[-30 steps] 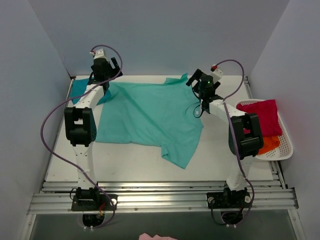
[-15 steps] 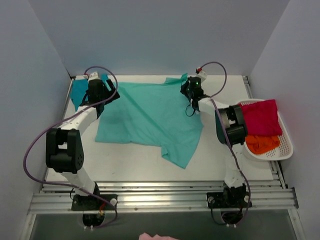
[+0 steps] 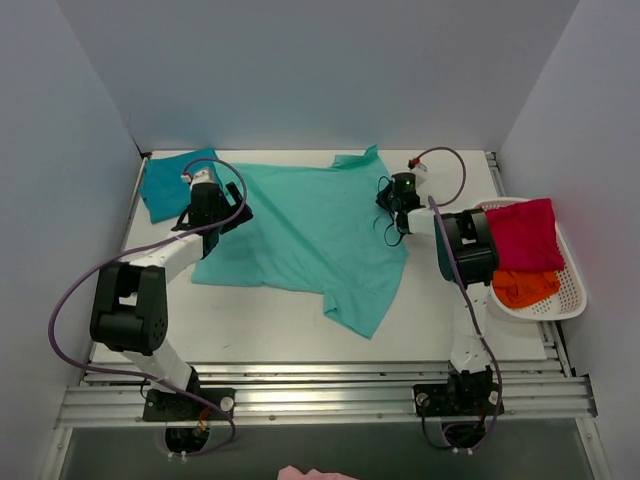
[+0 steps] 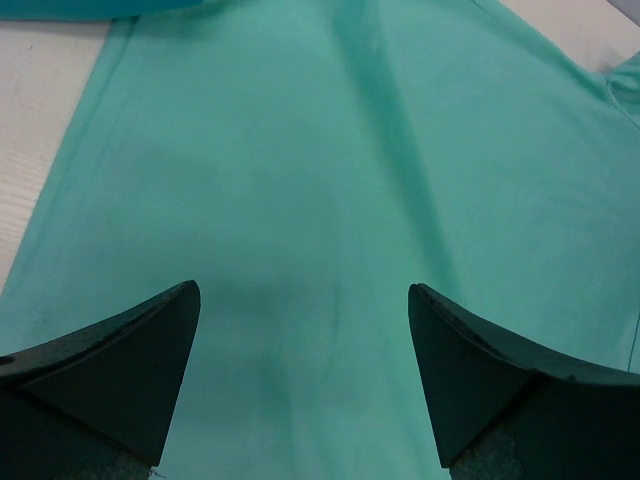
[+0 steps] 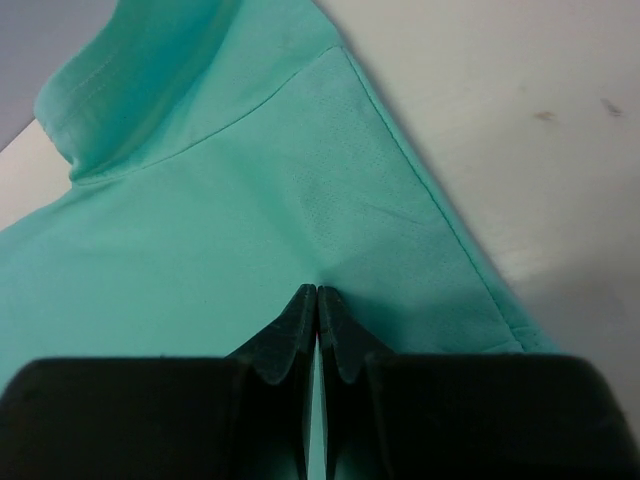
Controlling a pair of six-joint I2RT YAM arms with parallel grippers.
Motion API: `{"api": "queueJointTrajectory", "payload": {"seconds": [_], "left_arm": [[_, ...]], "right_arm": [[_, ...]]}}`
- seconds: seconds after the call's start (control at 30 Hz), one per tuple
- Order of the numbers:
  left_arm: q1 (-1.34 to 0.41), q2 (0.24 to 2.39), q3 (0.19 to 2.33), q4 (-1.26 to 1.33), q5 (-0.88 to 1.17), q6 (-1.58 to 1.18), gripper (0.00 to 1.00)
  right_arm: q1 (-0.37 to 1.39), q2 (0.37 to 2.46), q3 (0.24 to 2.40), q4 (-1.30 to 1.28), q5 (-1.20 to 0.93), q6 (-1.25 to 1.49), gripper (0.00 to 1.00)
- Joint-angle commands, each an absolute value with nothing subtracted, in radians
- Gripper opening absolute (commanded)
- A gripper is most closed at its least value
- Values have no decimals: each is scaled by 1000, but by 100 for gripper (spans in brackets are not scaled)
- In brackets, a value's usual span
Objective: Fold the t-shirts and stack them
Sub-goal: Flatten out the tshirt
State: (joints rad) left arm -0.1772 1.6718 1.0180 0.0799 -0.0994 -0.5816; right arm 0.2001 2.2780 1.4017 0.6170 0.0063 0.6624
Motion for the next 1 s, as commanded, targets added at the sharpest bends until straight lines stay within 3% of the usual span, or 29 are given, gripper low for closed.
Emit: {"api": "queueJointTrajectory", "payload": {"seconds": [0.0, 0.2, 0.4, 0.47, 0.5, 0.53, 0.63, 0.9, 0.97], "left_arm": [[-184, 1641, 1020, 158, -84, -598, 94], [-186, 1594, 1005, 152, -92, -609, 94], [-216, 1577, 982, 172, -113, -612, 94], [-229, 1612, 983, 167, -121, -612, 94], [-242, 1629, 982, 167, -126, -620, 94], [-248, 1644, 979, 169, -124, -624, 94], [-274, 1700, 956, 202, -127, -647, 94], [-331, 1764, 900, 239, -160, -692, 100], [-337, 1775, 893, 229, -160, -696, 90]], "right_arm": [[157, 2177, 1301, 604, 47, 672, 0], [92, 2109, 1249, 532, 135, 650, 0], [80, 2129, 1348, 525, 98, 620, 1], [80, 2144, 1399, 520, 60, 612, 20], [81, 2143, 1410, 509, 57, 612, 35], [84, 2129, 1413, 508, 57, 614, 60], [104, 2065, 1388, 508, 75, 611, 79], [160, 1893, 1192, 574, 95, 617, 79], [163, 1919, 1193, 577, 91, 618, 75]]}}
